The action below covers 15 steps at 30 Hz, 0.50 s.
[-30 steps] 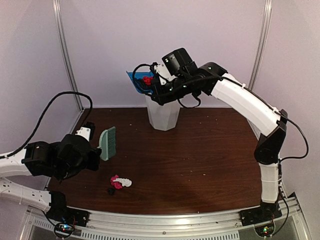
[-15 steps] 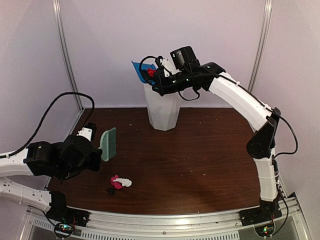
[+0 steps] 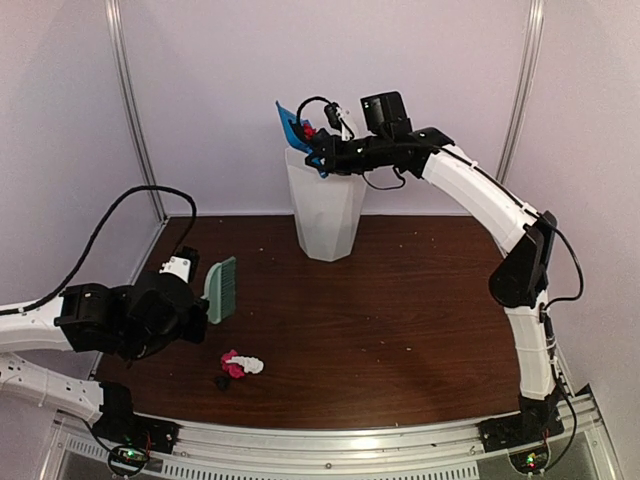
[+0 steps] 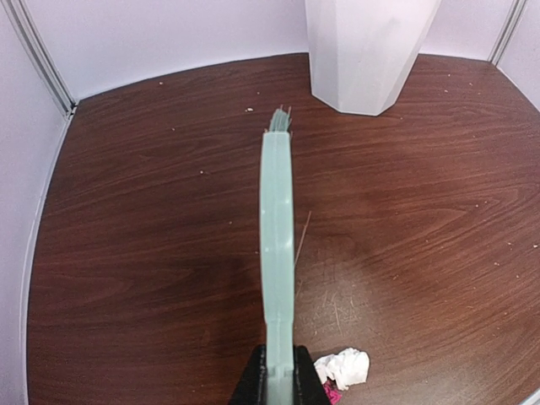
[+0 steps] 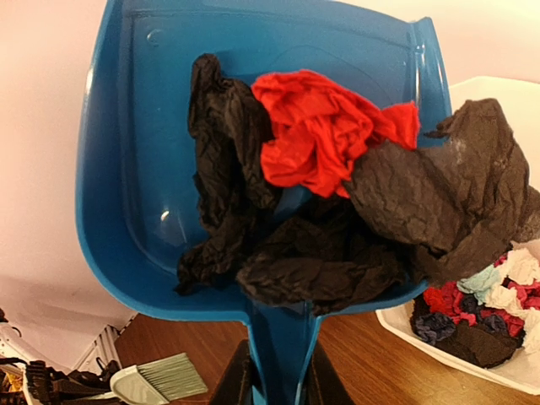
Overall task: Sweep away the paper scraps from the table
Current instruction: Dump the paper scraps into the trash bin.
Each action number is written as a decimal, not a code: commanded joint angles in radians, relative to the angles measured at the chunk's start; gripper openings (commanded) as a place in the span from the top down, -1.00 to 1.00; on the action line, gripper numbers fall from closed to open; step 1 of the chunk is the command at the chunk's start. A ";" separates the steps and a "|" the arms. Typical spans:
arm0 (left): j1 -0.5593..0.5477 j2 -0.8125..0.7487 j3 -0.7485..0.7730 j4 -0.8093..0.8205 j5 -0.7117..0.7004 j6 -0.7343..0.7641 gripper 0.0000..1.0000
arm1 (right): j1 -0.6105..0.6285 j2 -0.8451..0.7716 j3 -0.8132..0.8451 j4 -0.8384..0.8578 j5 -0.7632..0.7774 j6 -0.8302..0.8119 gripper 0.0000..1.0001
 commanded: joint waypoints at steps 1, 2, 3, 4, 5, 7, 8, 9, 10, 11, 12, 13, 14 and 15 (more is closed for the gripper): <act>-0.006 0.008 -0.005 0.057 -0.007 0.011 1.00 | -0.015 -0.007 0.000 0.126 -0.135 0.125 1.00; -0.005 0.009 -0.005 0.057 -0.007 0.010 1.00 | -0.019 -0.008 -0.008 0.151 -0.156 0.150 1.00; -0.005 0.009 -0.005 0.057 -0.006 0.011 1.00 | -0.022 -0.008 -0.015 0.174 -0.174 0.175 1.00; -0.005 0.007 -0.005 0.057 -0.004 0.011 1.00 | -0.025 -0.007 -0.018 0.195 -0.190 0.198 1.00; -0.005 0.008 -0.005 0.057 -0.002 0.012 1.00 | -0.029 -0.006 -0.020 0.213 -0.204 0.221 1.00; -0.006 0.004 -0.007 0.056 0.000 0.015 1.00 | -0.039 -0.003 -0.023 0.244 -0.233 0.265 1.00; -0.005 0.002 -0.007 0.057 0.001 0.015 1.00 | -0.045 -0.003 -0.025 0.263 -0.249 0.290 1.00; -0.004 0.000 -0.007 0.056 0.001 0.015 1.00 | -0.053 -0.003 -0.028 0.291 -0.262 0.313 1.00; -0.005 -0.003 -0.008 0.057 0.000 0.016 1.00 | -0.058 -0.004 -0.033 0.307 -0.275 0.337 1.00; -0.005 -0.006 -0.008 0.057 0.000 0.017 1.00 | -0.062 -0.004 -0.039 0.337 -0.289 0.362 1.00; -0.005 -0.008 -0.010 0.056 0.001 0.017 1.00 | -0.066 -0.003 -0.045 0.363 -0.298 0.386 1.00; -0.006 -0.009 -0.010 0.056 0.001 0.017 1.00 | -0.067 -0.003 -0.052 0.388 -0.308 0.413 1.00; -0.005 -0.009 -0.010 0.056 0.001 0.018 1.00 | -0.070 -0.001 -0.058 0.414 -0.318 0.437 1.00; -0.005 -0.010 -0.010 0.056 0.003 0.018 1.00 | -0.073 0.001 -0.065 0.443 -0.326 0.469 1.00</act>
